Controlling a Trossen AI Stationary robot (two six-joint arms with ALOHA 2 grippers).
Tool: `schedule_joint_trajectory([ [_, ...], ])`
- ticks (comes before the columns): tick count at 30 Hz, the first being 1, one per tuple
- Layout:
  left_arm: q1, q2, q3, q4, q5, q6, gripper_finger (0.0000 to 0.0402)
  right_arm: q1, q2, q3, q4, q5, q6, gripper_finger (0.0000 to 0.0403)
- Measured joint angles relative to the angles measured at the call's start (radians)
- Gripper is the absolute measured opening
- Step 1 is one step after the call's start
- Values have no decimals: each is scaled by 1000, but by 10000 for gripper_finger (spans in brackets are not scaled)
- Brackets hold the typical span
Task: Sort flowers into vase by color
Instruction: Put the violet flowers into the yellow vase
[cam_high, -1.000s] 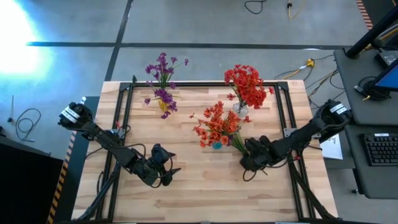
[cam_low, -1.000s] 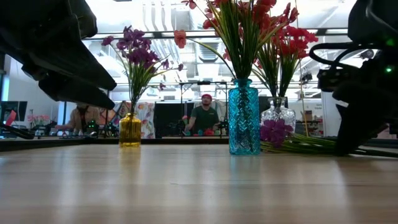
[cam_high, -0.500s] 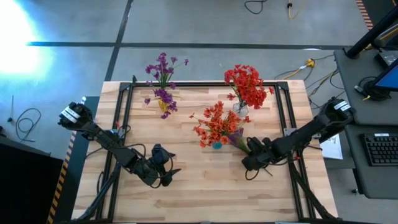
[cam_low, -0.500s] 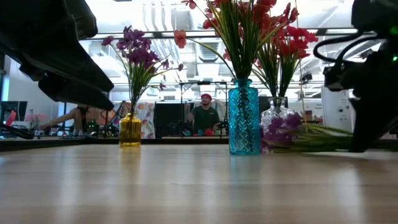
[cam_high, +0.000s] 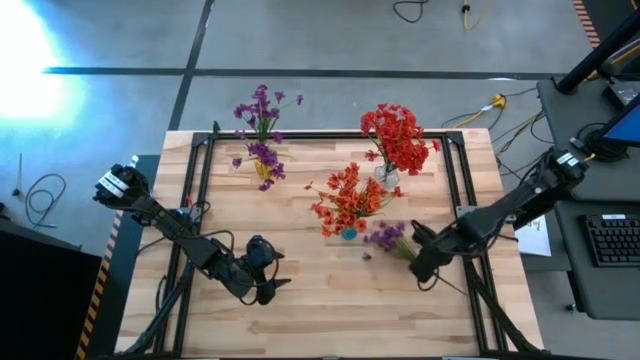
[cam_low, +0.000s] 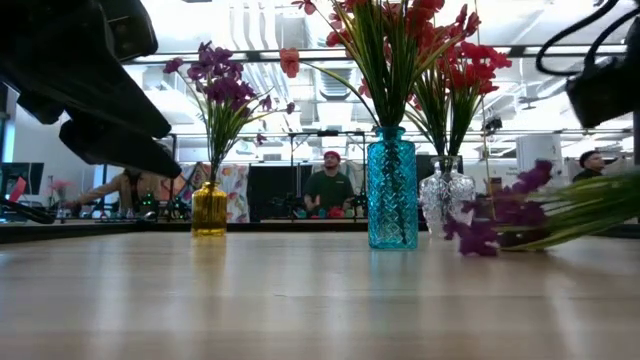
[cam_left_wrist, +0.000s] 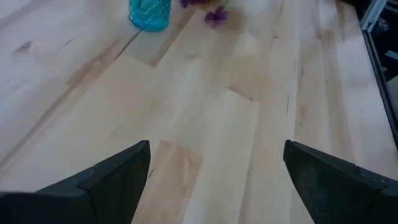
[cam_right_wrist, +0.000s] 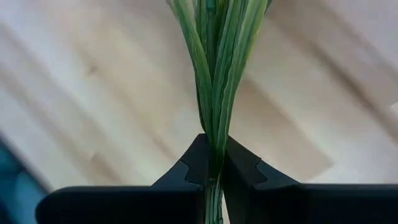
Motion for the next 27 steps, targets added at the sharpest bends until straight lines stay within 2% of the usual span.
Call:
schedule_joint_trajectory([
  [6, 0, 0, 0, 2, 1, 4, 355, 71, -83, 1, 24, -53, 14, 18],
  [9, 0, 0, 0, 8, 1, 4, 355, 102, -97, 1, 104, -49, -9, 18],
  [13, 0, 0, 0, 56, 2, 34, 355, 124, -79, 1, 343, -40, -114, 18],
  [17, -3, 0, 0, 157, 3, 126, 355, 126, -14, 1, 658, -4, -310, 18],
  [22, -23, 0, 0, 343, 52, 301, 355, 126, 120, 2, 996, -4, -567, 18],
  [27, -40, 0, 0, 460, 55, 394, 355, 114, 282, 4, 1248, 34, -756, 18],
])
